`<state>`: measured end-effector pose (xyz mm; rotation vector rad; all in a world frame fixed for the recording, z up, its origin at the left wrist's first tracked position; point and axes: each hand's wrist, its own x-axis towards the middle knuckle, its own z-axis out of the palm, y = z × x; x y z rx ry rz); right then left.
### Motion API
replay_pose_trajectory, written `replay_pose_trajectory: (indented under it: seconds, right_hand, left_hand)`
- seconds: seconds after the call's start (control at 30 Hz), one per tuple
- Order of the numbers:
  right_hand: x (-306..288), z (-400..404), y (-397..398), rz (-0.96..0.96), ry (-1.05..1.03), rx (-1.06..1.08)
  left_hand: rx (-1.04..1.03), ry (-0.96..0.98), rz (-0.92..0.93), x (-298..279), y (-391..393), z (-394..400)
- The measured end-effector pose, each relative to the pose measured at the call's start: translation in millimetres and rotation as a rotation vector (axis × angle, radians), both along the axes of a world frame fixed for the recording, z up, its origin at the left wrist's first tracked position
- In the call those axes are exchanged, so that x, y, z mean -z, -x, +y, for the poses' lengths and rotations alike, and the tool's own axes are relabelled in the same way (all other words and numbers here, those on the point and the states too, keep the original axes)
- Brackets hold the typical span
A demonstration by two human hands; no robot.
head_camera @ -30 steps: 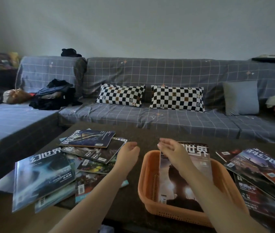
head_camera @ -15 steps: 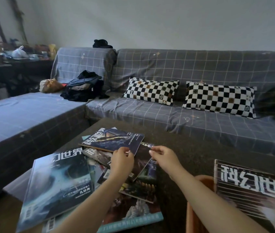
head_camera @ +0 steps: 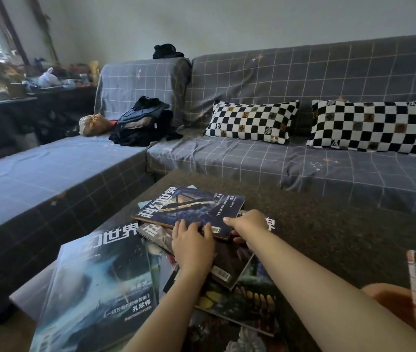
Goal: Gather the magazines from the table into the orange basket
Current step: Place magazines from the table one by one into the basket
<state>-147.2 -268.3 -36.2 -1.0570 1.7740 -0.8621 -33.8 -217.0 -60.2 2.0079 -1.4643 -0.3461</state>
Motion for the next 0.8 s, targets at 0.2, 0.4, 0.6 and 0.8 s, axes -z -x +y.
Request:
replay_pose_trajectory:
  seconds: [0.2, 0.4, 0.6, 0.8]
  right_hand:
    - [11.9, -4.0, -8.3, 0.224, -0.017, 0.081]
    - [10.7, -12.5, 1.7, 0.292, -0.010, -0.011]
    - [12.5, -49.3, 10.2, 0.624, 0.156, -0.251]
    - [25.2, -93.0, 9.4, 0.713, 0.052, -0.441]
  left_hand:
    - [0.075, 0.019, -0.125, 6.4, -3.7, 5.1]
    - [0.156, -0.040, -0.340, 7.0, -12.1, 8.4]
    - [0.142, 0.026, -0.276, 11.3, -13.9, 15.0]
    - [0.080, 0.025, -0.143, 12.0, -16.0, 12.2]
